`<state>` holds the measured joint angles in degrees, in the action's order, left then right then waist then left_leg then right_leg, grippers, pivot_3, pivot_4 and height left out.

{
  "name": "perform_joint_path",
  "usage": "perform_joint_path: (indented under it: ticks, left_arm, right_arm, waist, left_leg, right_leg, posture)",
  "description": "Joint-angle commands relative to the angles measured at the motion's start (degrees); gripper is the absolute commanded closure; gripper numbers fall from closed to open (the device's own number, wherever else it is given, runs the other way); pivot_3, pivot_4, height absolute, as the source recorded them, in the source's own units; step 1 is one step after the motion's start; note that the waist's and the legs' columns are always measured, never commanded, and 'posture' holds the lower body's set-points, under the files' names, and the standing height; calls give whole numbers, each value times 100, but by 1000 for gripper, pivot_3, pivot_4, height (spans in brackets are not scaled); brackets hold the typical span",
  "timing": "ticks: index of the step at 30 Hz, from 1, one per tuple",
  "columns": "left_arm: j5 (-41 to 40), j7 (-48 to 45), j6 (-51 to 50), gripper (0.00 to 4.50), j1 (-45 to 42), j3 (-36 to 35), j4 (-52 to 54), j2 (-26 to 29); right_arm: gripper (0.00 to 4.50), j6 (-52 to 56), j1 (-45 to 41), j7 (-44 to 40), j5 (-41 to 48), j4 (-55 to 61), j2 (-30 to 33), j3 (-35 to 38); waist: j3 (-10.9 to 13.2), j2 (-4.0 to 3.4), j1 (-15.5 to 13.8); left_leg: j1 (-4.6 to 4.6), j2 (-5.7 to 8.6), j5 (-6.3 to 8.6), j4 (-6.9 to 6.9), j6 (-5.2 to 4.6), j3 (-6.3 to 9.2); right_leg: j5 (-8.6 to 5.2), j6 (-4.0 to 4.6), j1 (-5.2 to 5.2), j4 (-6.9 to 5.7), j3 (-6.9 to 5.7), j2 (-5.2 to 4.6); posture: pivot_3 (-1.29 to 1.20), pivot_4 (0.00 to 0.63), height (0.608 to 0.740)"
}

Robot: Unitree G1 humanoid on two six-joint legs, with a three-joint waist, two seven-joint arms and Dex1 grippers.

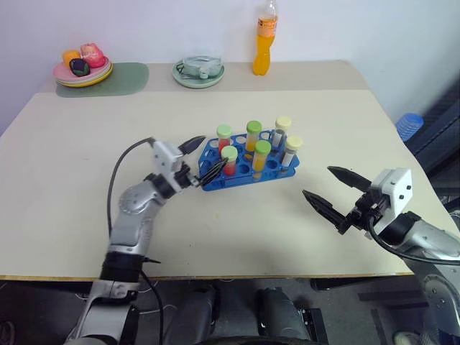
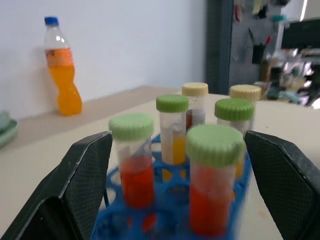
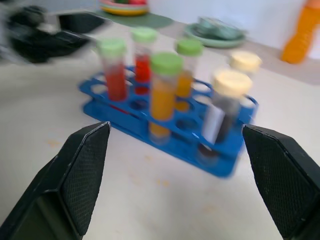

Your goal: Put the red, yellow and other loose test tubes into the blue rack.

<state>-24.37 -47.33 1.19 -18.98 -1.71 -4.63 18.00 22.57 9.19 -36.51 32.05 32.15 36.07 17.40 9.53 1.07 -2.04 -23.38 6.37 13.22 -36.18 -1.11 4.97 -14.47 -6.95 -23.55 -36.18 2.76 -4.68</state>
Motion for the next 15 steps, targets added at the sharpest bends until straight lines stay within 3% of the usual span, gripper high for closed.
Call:
perform_joint_path:
  ticks: [1, 4, 15]
  left_arm:
    - [-537, -470, -375, 229, 356, -391, 535, 494]
    - [-210, -423, -189, 229, 825, -637, 654, 977]
    - [-774, -984, -640, 229, 1716, -1570, 790, 1958]
  right_arm:
    - [172, -591, 148, -56, -360, -204, -155, 48]
    - [172, -916, 413, -194, -479, -396, -216, 182]
    - [172, -1612, 929, -508, -504, -1065, -264, 660]
  waist:
    - [0, -1, 0]
    - [-1, -3, -5]
    - [-2, -10, -1]
  left_leg:
    - [0, -1, 0, 1, 0, 1]
    - [1, -2, 0, 1, 2, 0]
    - [3, -5, 9, 6, 15, -1]
  right_leg:
    - [0, 0, -1, -1, 0, 1]
    - [0, 2, -1, 0, 0, 1]
    - [-9, 22, 2, 3, 6, -1]
  posture:
    - [0, 150, 740]
    - [0, 150, 740]
    - [0, 150, 740]
